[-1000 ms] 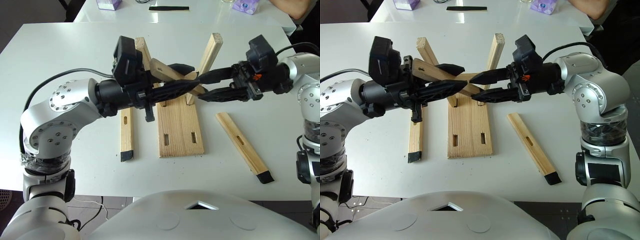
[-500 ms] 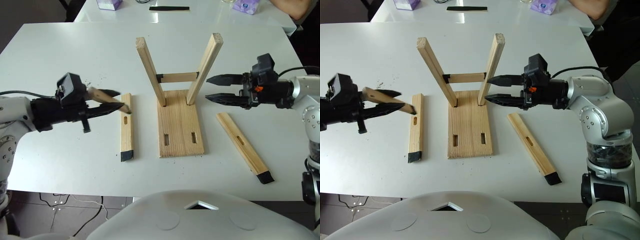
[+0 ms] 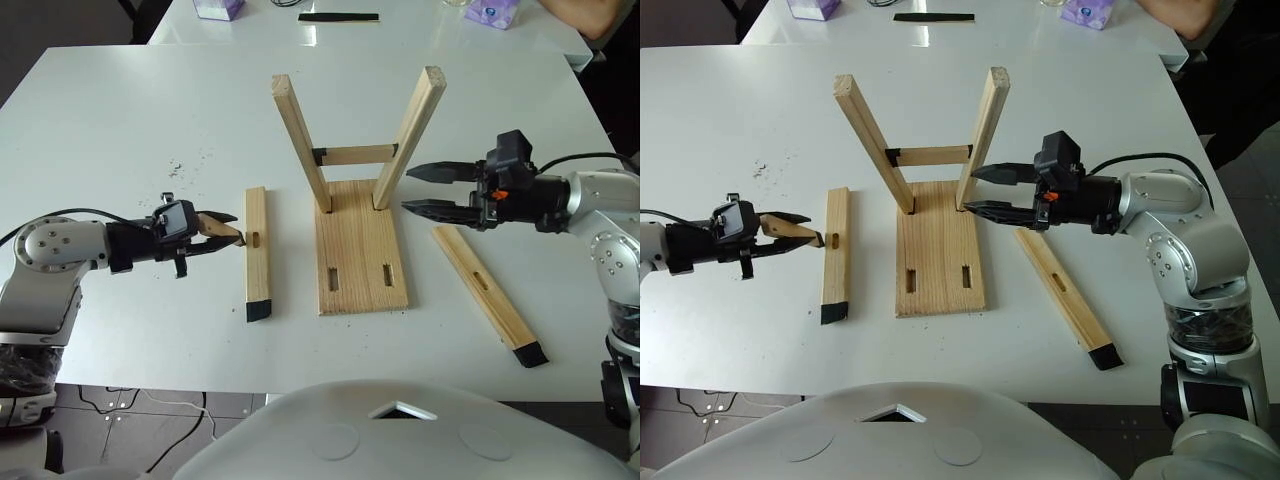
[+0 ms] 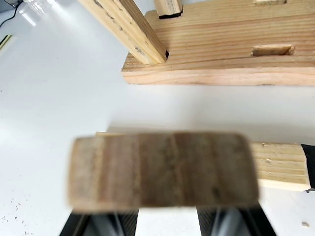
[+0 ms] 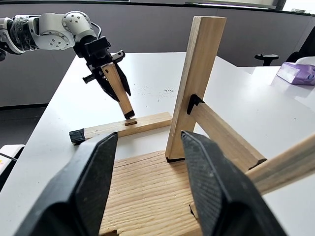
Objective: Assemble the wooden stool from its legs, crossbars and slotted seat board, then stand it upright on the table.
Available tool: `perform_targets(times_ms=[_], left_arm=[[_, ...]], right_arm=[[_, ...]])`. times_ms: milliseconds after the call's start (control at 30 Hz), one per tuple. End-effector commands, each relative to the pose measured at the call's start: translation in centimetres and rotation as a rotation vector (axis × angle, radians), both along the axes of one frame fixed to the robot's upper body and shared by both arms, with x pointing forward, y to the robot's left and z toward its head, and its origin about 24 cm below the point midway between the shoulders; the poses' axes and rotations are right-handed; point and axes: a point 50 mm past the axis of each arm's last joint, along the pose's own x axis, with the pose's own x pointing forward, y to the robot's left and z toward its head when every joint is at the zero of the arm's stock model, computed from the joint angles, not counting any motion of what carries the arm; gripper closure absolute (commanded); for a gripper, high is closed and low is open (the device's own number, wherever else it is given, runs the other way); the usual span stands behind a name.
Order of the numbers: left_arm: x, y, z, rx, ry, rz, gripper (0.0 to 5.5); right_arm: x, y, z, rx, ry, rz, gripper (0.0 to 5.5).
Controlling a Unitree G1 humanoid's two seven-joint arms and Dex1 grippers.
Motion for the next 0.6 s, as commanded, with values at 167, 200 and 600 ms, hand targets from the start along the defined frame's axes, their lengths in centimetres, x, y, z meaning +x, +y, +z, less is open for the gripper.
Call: perform_targets(times_ms=[167, 200, 600], left_arm=[[0.1, -0.4, 0.3, -0.024, -0.029, -0.014, 4.19], [0.1, -0.6, 0.3, -0.03, -0.031, -0.019, 4.19], [0.2, -1.5, 0.7, -0.033, -0.051, -0.05, 4.19]], right_arm=[[0.1, -0.1, -0.6, -0.043, -0.003, -0.001, 3.13], [0.1, -0.1, -0.7, -0.048, -0.004, 0.0, 3.13], [0.2, 0.1, -1.2, -0.076, -0.012, 0.012, 3.13]])
